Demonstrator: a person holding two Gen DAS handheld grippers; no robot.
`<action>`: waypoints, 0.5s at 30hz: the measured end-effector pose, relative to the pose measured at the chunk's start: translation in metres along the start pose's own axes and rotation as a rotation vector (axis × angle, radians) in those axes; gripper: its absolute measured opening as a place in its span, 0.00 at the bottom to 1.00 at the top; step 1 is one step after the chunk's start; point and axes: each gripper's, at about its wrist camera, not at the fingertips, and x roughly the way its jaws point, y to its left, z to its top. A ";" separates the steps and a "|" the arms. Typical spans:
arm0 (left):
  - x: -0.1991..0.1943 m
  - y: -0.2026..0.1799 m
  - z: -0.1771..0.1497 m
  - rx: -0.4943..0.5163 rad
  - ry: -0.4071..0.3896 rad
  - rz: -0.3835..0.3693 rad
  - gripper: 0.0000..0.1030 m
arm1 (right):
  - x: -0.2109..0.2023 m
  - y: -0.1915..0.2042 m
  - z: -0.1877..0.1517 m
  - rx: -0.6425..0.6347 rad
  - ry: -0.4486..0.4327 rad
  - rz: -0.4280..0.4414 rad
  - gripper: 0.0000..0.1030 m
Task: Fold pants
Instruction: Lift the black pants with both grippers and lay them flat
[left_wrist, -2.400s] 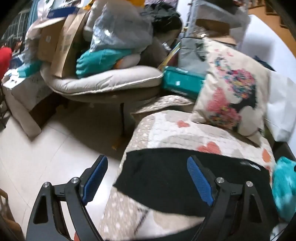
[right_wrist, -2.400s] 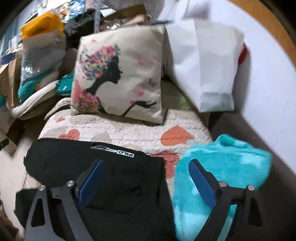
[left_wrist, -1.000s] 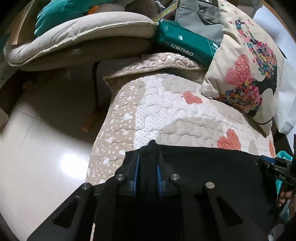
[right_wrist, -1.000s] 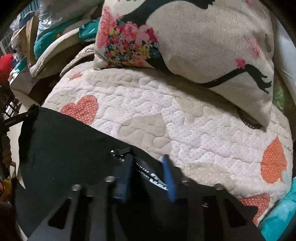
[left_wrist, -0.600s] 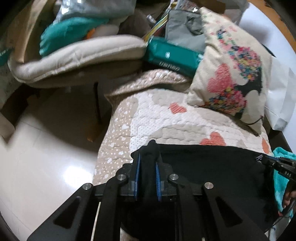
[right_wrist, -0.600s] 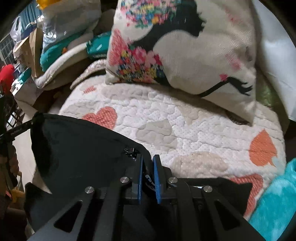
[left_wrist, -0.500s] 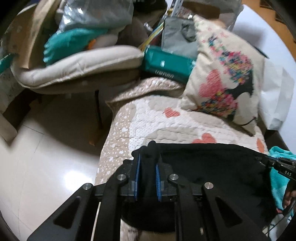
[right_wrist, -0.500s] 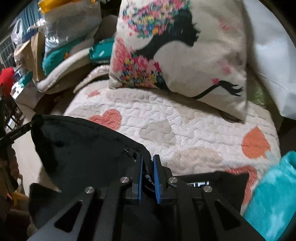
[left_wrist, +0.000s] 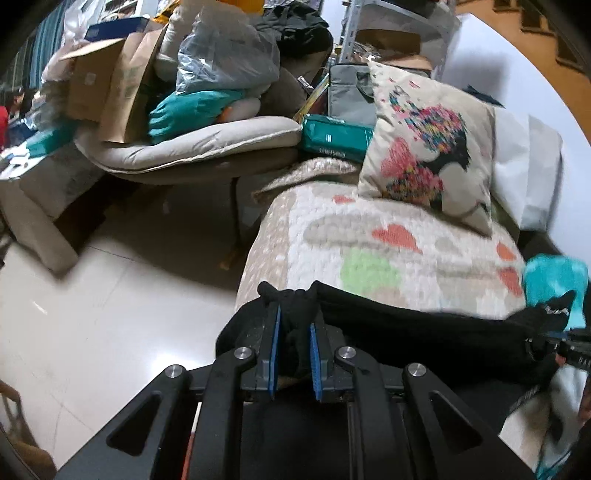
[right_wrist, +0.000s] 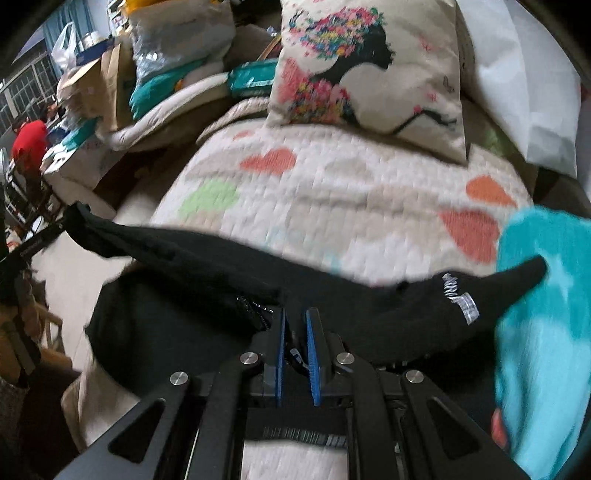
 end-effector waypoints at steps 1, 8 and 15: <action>-0.004 -0.001 -0.010 0.015 0.008 0.009 0.13 | -0.001 0.001 -0.008 0.004 0.009 0.002 0.11; -0.009 -0.007 -0.080 0.131 0.152 0.113 0.15 | 0.007 0.011 -0.063 0.022 0.099 0.009 0.11; -0.015 0.006 -0.105 0.111 0.244 0.168 0.41 | 0.005 0.020 -0.084 0.007 0.158 -0.014 0.24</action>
